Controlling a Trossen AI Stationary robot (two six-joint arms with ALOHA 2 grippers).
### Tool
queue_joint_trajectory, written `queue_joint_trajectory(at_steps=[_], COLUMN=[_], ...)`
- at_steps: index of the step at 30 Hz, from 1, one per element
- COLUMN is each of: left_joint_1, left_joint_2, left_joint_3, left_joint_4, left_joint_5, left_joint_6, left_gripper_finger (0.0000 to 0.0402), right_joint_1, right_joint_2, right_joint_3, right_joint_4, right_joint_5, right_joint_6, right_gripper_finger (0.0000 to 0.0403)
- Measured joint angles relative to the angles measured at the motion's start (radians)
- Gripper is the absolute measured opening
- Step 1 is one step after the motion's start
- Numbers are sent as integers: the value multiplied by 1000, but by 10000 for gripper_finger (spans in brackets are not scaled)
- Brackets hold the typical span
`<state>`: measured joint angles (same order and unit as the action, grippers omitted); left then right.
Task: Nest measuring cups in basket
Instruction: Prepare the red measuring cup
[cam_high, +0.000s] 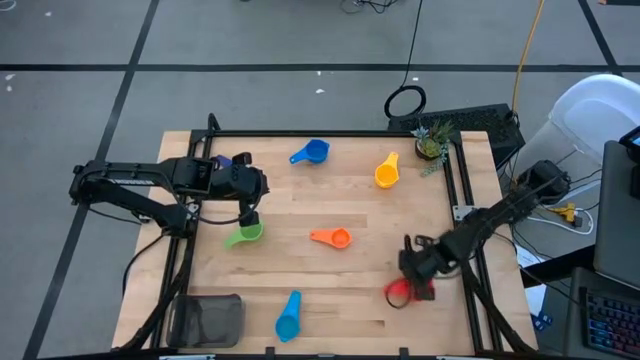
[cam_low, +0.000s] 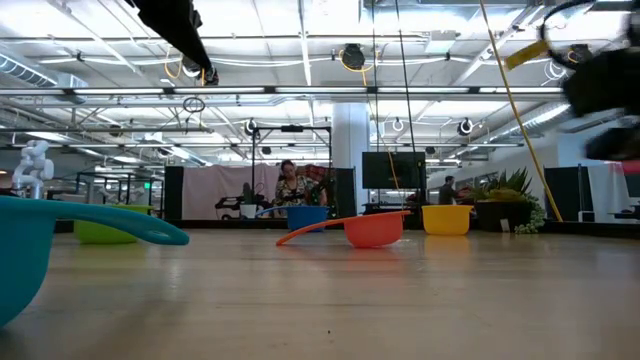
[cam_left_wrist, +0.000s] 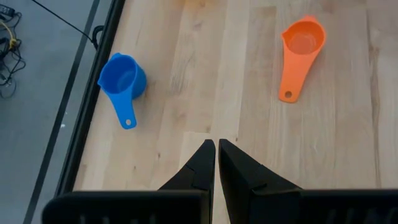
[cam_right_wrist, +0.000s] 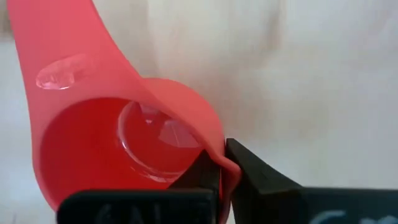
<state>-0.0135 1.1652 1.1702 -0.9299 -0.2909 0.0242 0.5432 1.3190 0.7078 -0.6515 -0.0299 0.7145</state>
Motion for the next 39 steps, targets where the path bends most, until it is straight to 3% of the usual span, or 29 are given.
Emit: queue_joint_trajectory(at_steps=[9,19,27,39], left_joint_1=[0,0,0,0], left_joint_2=[0,0,0,0], left_joint_3=[0,0,0,0], left_joint_4=[-3,-15,-21,-22], left_joint_5=[0,0,0,0], left_joint_6=[0,-7,-6,-27], left_gripper_finger=[26,26,26,26], right_joint_1=[-284,-376,-389,-509], right_joint_2=[96,424,592,659], right_joint_3=[50,391,655,694], right_joint_4=[176,87,-36,17], right_joint_5=[14,-3,14,31], right_joint_6=[-389,-724,-823,-859], right_gripper_finger=[1,0,0,0])
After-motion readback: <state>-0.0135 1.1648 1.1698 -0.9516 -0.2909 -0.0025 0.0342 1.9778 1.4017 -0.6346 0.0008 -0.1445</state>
